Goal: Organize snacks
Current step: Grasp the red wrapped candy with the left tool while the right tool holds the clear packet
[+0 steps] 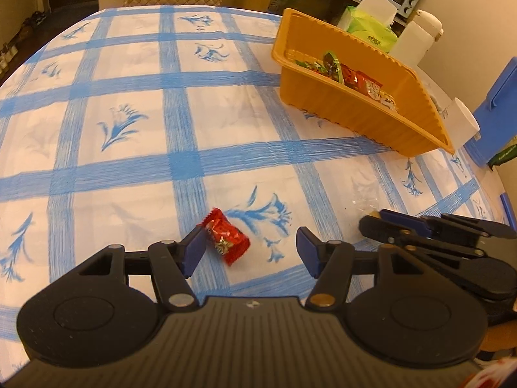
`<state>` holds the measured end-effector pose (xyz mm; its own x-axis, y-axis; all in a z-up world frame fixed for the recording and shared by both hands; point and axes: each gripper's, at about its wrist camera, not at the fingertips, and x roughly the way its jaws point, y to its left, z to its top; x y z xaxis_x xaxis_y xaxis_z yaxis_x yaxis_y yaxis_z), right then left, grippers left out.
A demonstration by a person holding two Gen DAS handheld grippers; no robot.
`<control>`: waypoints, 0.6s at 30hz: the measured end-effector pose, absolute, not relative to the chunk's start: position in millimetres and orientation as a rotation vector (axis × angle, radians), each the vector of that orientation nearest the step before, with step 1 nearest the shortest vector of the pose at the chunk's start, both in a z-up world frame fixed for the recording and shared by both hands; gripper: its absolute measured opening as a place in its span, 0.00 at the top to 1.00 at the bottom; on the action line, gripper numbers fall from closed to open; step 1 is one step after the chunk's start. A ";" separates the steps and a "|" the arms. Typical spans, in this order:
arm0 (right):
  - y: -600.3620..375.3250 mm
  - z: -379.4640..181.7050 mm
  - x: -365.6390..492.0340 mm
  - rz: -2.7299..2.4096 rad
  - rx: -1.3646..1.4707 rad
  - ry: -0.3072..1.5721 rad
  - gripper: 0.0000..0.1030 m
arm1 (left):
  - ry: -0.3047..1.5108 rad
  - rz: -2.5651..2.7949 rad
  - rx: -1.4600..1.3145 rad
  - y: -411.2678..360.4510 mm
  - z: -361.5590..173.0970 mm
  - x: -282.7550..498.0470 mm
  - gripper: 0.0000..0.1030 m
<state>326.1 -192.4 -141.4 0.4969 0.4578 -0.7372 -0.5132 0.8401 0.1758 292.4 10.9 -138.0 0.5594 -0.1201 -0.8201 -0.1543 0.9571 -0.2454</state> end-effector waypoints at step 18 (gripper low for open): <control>-210.9 -141.1 328.7 0.561 -0.027 0.882 0.80 | 1.006 0.016 -0.193 -0.3 -143.6 302.4 0.72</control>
<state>328.7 -210.9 -141.1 0.5016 0.4531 -0.7370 -0.4749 0.8563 0.2033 302.4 -0.3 -143.6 0.5363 -0.0755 -0.8406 -0.1018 0.9829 -0.1533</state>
